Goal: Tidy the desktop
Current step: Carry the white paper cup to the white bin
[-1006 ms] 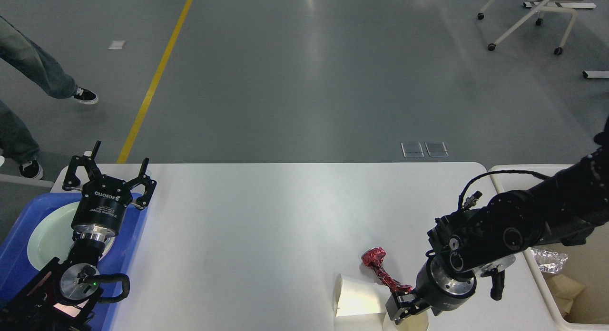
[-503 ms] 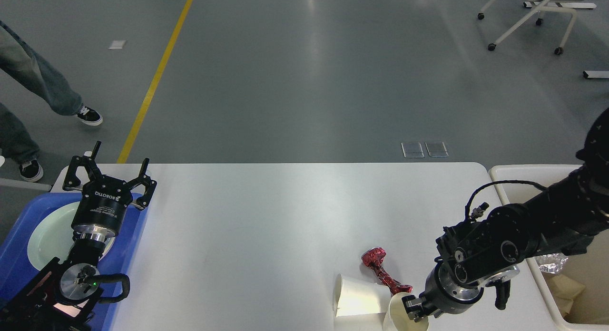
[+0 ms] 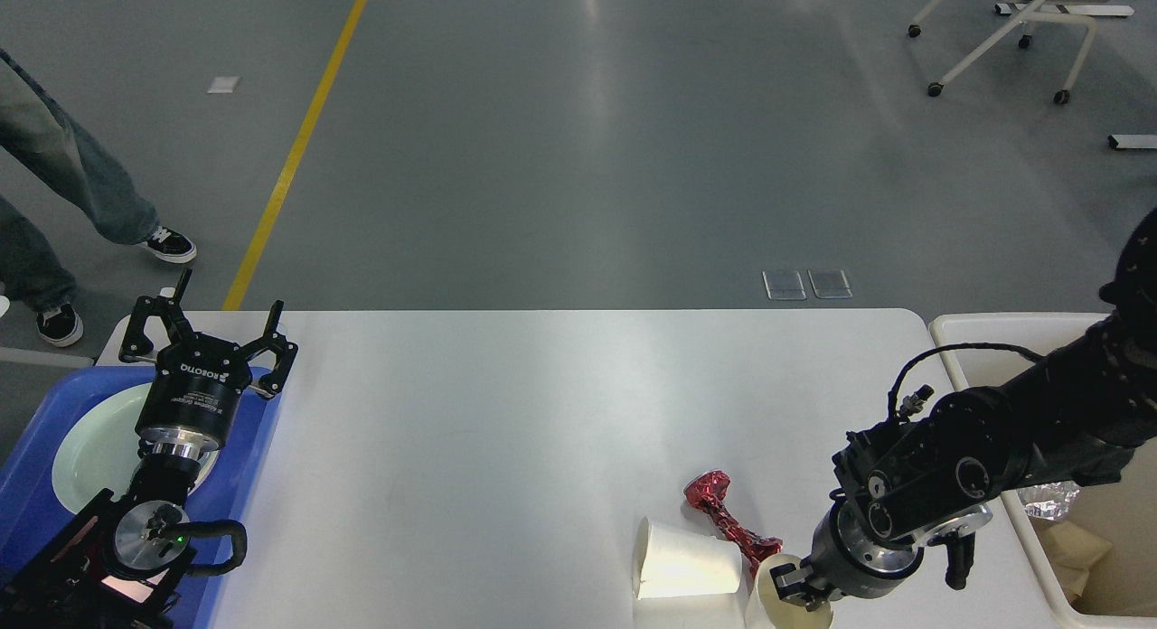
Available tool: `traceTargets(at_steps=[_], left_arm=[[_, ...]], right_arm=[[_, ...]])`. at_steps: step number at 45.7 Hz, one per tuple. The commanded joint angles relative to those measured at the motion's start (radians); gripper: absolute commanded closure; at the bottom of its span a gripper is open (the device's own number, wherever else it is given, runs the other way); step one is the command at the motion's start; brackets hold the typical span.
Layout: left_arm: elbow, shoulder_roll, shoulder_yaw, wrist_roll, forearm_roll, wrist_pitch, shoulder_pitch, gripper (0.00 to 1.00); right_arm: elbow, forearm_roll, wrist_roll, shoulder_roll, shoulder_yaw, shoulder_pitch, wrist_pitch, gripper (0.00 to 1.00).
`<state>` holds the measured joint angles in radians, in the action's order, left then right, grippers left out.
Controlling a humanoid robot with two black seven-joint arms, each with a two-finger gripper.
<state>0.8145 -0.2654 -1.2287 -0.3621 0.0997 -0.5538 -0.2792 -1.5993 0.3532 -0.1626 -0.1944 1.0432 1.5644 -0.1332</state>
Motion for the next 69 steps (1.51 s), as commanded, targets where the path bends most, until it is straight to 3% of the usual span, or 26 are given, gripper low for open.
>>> traceTargets(at_steps=[1, 10, 19, 29, 50, 61, 69], left_arm=[[0.000, 0.000, 0.000, 0.000, 0.000, 0.000, 0.000, 0.04], [-0.001, 0.000, 0.000, 0.000, 0.000, 0.000, 0.000, 0.04], [0.000, 0.000, 0.000, 0.000, 0.000, 0.000, 0.000, 0.04], [-0.001, 0.000, 0.000, 0.000, 0.000, 0.000, 0.000, 0.04], [0.000, 0.000, 0.000, 0.000, 0.000, 0.000, 0.000, 0.04], [0.000, 0.000, 0.000, 0.000, 0.000, 0.000, 0.000, 0.04], [0.000, 0.000, 0.000, 0.000, 0.000, 0.000, 0.000, 0.04]], right_arm=[[-0.030, 0.000, 0.002, -0.010, 0.001, 0.034, -0.022, 1.00], [-0.146, -0.017, 0.008, -0.106, 0.000, 0.218, -0.134, 1.00], [-0.146, -0.194, 0.009, -0.194, 0.001, 0.448, -0.383, 1.00], [-0.146, -0.247, 0.009, -0.246, 0.040, 0.690, -0.555, 1.00], [-0.108, -0.264, 0.008, -0.246, 0.130, 0.715, -0.523, 1.00], [0.085, -0.253, 0.006, -0.330, 0.262, 0.540, -0.336, 1.00], [0.339, -0.243, 0.005, -0.414, 0.245, 0.304, -0.258, 1.00]])
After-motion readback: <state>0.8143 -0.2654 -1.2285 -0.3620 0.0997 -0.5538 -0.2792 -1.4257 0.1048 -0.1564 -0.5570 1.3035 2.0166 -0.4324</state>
